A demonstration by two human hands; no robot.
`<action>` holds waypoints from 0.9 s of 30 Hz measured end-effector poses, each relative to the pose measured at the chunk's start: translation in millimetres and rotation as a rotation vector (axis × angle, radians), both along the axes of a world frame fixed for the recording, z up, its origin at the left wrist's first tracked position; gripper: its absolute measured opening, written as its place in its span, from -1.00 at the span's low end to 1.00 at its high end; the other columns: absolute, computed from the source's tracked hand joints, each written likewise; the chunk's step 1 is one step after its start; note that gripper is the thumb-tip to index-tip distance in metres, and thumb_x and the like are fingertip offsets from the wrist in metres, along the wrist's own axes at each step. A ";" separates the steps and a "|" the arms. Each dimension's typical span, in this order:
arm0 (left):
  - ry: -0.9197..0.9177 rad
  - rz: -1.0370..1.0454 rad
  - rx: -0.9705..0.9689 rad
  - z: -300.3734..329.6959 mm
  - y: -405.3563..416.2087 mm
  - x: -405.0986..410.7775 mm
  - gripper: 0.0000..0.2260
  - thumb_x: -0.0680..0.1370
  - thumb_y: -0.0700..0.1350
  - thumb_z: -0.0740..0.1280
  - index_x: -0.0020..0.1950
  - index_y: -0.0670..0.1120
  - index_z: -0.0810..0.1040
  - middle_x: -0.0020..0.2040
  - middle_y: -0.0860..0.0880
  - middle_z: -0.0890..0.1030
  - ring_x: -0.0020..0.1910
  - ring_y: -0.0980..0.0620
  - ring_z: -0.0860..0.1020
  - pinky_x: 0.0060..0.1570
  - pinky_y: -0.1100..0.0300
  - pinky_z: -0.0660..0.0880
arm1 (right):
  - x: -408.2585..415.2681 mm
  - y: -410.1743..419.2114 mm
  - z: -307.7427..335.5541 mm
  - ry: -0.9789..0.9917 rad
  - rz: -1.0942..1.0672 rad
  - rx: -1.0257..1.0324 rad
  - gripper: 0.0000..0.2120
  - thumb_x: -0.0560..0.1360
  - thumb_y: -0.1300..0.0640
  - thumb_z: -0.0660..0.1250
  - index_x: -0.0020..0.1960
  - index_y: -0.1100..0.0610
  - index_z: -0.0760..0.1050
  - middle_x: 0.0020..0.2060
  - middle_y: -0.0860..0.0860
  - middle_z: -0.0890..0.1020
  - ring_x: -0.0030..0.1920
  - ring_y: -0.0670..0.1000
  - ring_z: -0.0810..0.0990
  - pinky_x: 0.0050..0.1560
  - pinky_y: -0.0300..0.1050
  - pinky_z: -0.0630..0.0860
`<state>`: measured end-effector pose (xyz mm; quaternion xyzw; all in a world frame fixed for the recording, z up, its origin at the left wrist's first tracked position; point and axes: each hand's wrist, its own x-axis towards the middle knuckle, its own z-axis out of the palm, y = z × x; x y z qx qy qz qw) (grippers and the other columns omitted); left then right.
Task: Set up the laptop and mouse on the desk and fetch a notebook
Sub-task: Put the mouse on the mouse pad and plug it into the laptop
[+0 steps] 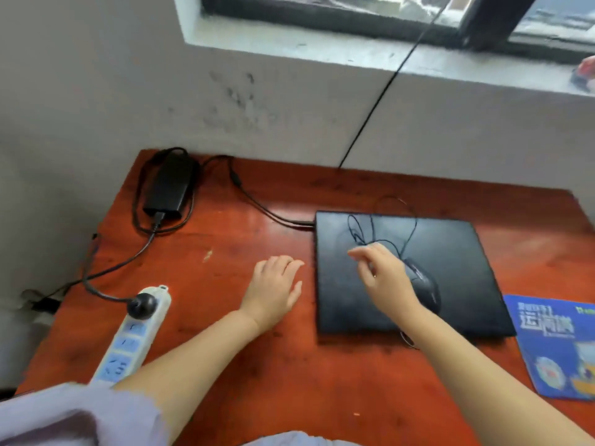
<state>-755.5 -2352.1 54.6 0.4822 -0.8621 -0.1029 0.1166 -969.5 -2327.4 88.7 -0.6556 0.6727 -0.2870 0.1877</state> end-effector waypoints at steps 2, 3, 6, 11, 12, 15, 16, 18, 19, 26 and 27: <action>0.033 -0.153 0.046 5.8 -11.9 -36.8 -0.70 0.40 -0.14 0.42 0.11 -0.15 0.57 -0.01 -0.15 0.62 -0.04 -0.18 0.59 -0.05 0.00 0.52 | -27.7 13.1 1.1 0.007 -0.218 -0.018 -0.81 0.47 0.36 0.26 -0.02 0.20 0.59 -0.10 0.07 0.61 -0.10 0.06 0.57 -0.05 -0.17 0.44; 0.057 -0.221 0.075 6.8 -14.9 -55.3 -0.70 0.45 -0.13 0.36 0.17 -0.15 0.53 0.04 -0.16 0.60 0.01 -0.18 0.56 -0.02 -0.02 0.49 | -40.3 19.6 -1.6 0.041 -0.310 0.014 -0.82 0.48 0.34 0.25 0.01 0.20 0.58 -0.06 0.09 0.61 -0.03 0.09 0.56 0.00 -0.15 0.43; 0.060 -0.379 0.154 3.0 -18.3 -106.8 -0.62 0.53 -0.09 0.24 0.34 -0.14 0.39 0.17 -0.16 0.51 0.13 -0.18 0.46 0.06 -0.06 0.42 | -63.9 36.6 -17.7 0.205 -0.477 0.253 -0.73 0.49 0.20 0.28 0.18 0.17 0.47 0.16 0.14 0.49 0.19 0.18 0.43 0.14 0.03 0.40; -0.175 -0.379 0.245 -8.5 -22.4 -162.9 -0.49 0.56 -0.02 0.21 0.46 -0.09 0.17 0.27 -0.18 0.38 0.24 -0.19 0.37 0.08 -0.08 0.41 | -68.2 48.1 -33.0 0.200 -0.544 0.434 -0.57 0.45 0.05 0.36 0.26 0.04 0.30 0.27 0.05 0.40 0.24 0.16 0.40 0.15 0.11 0.40; -0.233 -0.359 0.253 -10.3 -24.6 -168.0 -0.52 0.55 -0.04 0.22 0.43 -0.11 0.20 0.28 -0.18 0.37 0.25 -0.19 0.36 0.08 -0.07 0.41 | -69.9 47.9 -33.2 0.174 -0.547 0.432 -0.58 0.46 0.07 0.36 0.25 0.04 0.29 0.26 0.06 0.40 0.22 0.17 0.40 0.14 0.12 0.42; -0.295 -0.312 0.286 -11.9 -31.5 -176.6 -0.71 0.57 -0.10 0.21 0.25 -0.16 0.34 0.23 -0.18 0.46 0.22 -0.19 0.42 0.07 -0.05 0.42 | -78.1 48.1 -32.4 0.160 -0.531 0.451 -0.60 0.45 0.08 0.34 0.22 0.07 0.28 0.21 0.12 0.40 0.18 0.19 0.39 0.10 0.13 0.45; -0.312 -0.314 0.305 -11.5 -33.0 -178.1 -0.74 0.57 -0.10 0.21 0.22 -0.17 0.36 0.21 -0.18 0.48 0.20 -0.20 0.45 0.04 -0.04 0.43 | -81.5 49.0 -32.0 0.156 -0.525 0.453 -0.59 0.45 0.07 0.34 0.22 0.09 0.27 0.19 0.14 0.41 0.18 0.20 0.39 0.09 0.11 0.45; -0.370 -0.336 0.309 -9.5 -35.0 -178.2 -0.76 0.58 -0.10 0.20 0.19 -0.17 0.41 0.18 -0.18 0.51 0.16 -0.20 0.48 -0.04 0.00 0.43 | -90.0 52.0 -32.1 0.142 -0.532 0.439 -0.58 0.44 0.06 0.34 0.22 0.10 0.27 0.16 0.16 0.41 0.16 0.21 0.39 0.06 0.05 0.41; -0.395 -0.341 0.294 -7.9 -35.8 -176.8 -0.77 0.58 -0.11 0.21 0.18 -0.18 0.43 0.17 -0.18 0.51 0.15 -0.19 0.48 -0.07 0.02 0.43 | -95.7 53.8 -32.3 0.133 -0.540 0.427 -0.57 0.44 0.06 0.34 0.23 0.10 0.27 0.16 0.16 0.42 0.16 0.20 0.39 0.04 0.02 0.40; -0.442 -0.505 -0.051 11.4 -52.5 -184.5 -0.82 0.57 -0.11 0.20 0.12 -0.17 0.43 0.21 -0.16 0.39 0.21 -0.16 0.35 -0.16 0.05 0.32 | -167.4 55.3 -24.7 0.096 -0.611 0.255 -0.52 0.41 0.10 0.38 0.26 0.10 0.29 0.16 0.19 0.42 0.17 0.23 0.38 0.08 0.04 0.38; -0.440 -0.531 -0.096 16.3 -55.3 -194.5 -0.83 0.57 -0.11 0.20 0.11 -0.15 0.42 0.19 -0.14 0.41 0.20 -0.15 0.36 -0.11 0.04 0.35 | -183.4 56.4 -22.4 0.087 -0.625 0.233 -0.52 0.40 0.11 0.38 0.26 0.11 0.29 0.16 0.20 0.42 0.17 0.24 0.38 0.10 0.05 0.37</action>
